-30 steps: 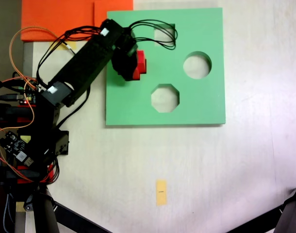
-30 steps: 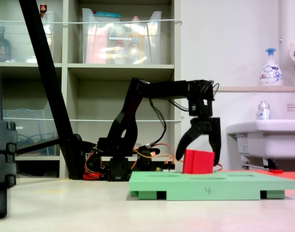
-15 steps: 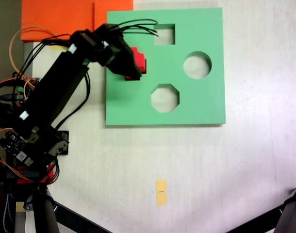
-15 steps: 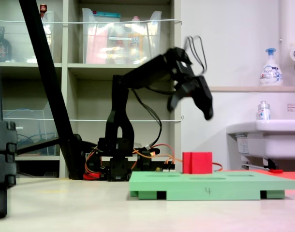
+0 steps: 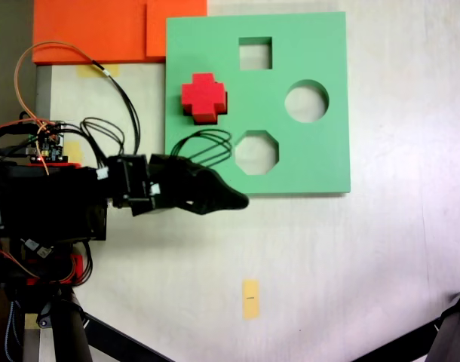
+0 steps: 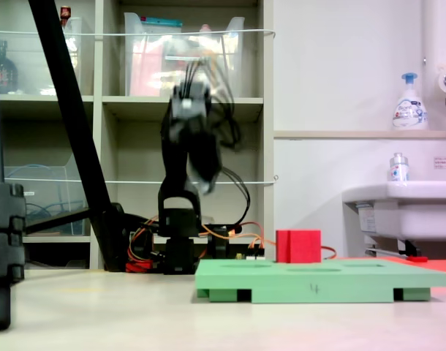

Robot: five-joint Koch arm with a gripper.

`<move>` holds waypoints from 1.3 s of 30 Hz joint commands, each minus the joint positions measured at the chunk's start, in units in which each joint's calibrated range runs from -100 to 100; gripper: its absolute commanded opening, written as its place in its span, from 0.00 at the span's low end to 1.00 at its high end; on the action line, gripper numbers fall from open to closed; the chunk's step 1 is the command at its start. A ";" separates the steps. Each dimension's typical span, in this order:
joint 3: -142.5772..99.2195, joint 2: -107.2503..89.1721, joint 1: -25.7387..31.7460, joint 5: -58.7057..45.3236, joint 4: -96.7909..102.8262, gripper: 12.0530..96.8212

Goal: Put the cross columnar block into the corresponding hole

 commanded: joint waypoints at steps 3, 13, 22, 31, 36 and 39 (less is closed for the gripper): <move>-32.12 -16.83 -2.59 -8.21 56.79 0.48; -70.90 -16.83 -4.54 -12.01 76.33 0.48; -73.40 -16.83 -4.54 -12.94 69.88 0.48; -73.40 -16.83 -4.64 -12.80 65.36 0.43; -73.40 -16.83 -4.64 -12.80 65.26 0.43; -73.40 -16.83 -4.64 -12.80 65.26 0.43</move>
